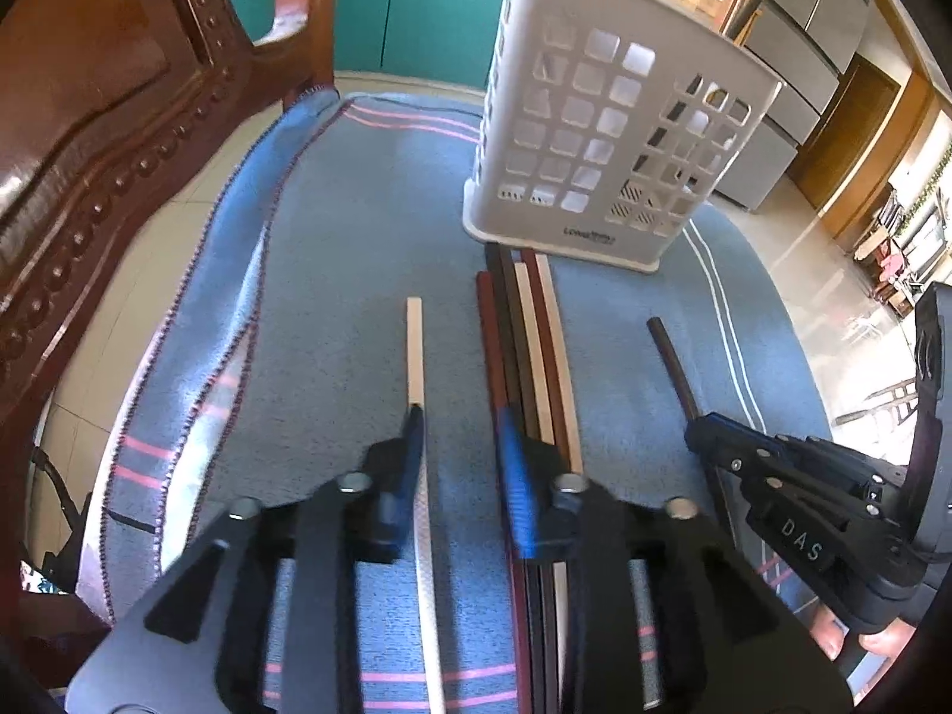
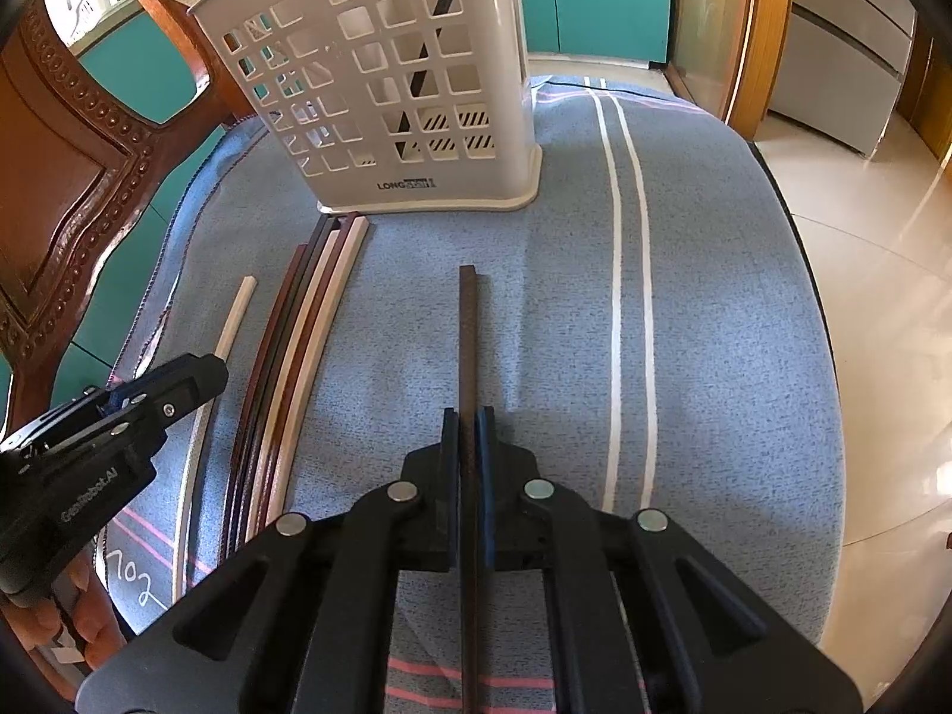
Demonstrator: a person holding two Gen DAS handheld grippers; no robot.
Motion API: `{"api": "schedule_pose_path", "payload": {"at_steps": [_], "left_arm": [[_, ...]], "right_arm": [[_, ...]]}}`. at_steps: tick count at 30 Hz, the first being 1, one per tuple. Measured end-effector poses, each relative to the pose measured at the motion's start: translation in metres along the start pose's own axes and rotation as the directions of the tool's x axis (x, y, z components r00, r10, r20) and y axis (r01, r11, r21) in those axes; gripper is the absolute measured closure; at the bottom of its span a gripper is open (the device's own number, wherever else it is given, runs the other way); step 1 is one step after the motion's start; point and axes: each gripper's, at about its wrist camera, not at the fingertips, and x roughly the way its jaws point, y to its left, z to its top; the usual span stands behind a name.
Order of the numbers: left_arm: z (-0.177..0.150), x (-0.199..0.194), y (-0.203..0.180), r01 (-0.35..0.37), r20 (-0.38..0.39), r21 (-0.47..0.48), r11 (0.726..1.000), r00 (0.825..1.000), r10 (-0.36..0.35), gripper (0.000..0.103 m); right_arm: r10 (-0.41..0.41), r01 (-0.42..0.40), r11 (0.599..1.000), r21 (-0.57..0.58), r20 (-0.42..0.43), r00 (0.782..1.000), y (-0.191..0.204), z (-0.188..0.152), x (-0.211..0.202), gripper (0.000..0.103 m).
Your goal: Organize utensils
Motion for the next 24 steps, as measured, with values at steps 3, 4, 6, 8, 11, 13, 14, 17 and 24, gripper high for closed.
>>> {"api": "schedule_pose_path", "payload": {"at_steps": [3,4,6,8,11,13,14,17,24], "left_arm": [[0.001,-0.002,0.0,-0.014,0.011,-0.001,1.0,1.0,0.014,0.066],[0.001,-0.001,0.001,-0.023,0.01,-0.004,1.0,1.0,0.023,0.066],[0.002,0.001,0.003,-0.04,0.005,-0.013,0.999,0.999,0.04,0.066],[0.002,0.003,0.006,-0.049,-0.004,-0.021,0.999,0.999,0.049,0.065],[0.002,0.007,0.009,-0.065,-0.023,-0.027,0.997,0.998,0.065,0.065],[0.001,0.009,0.01,-0.064,-0.034,-0.029,0.998,0.997,0.063,0.065],[0.001,0.01,0.011,-0.062,-0.04,-0.029,0.998,0.997,0.061,0.065],[0.0,0.013,0.012,-0.062,-0.047,-0.03,0.998,0.997,0.06,0.061],[0.0,0.014,0.011,-0.066,-0.051,-0.025,0.997,0.997,0.065,0.061]], "right_arm": [[-0.001,0.001,1.0,-0.008,0.002,1.0,0.002,0.0,0.001,0.092],[-0.001,0.001,1.0,-0.013,0.003,1.0,0.004,0.0,0.001,0.089],[-0.002,0.002,1.0,-0.026,0.008,1.0,0.008,0.0,0.002,0.084],[-0.005,0.006,0.999,-0.037,0.011,1.0,0.013,0.0,0.004,0.08],[-0.006,0.007,0.999,-0.048,0.014,1.0,0.017,-0.001,0.004,0.074],[-0.003,0.004,0.999,-0.051,0.014,1.0,0.019,-0.001,0.005,0.071],[-0.001,0.002,0.999,-0.051,0.013,1.0,0.02,-0.001,0.005,0.069],[0.001,-0.001,0.999,-0.051,0.013,1.0,0.022,-0.001,0.006,0.067],[0.0,0.001,0.998,-0.055,0.017,1.0,0.023,0.0,0.006,0.065]]}}
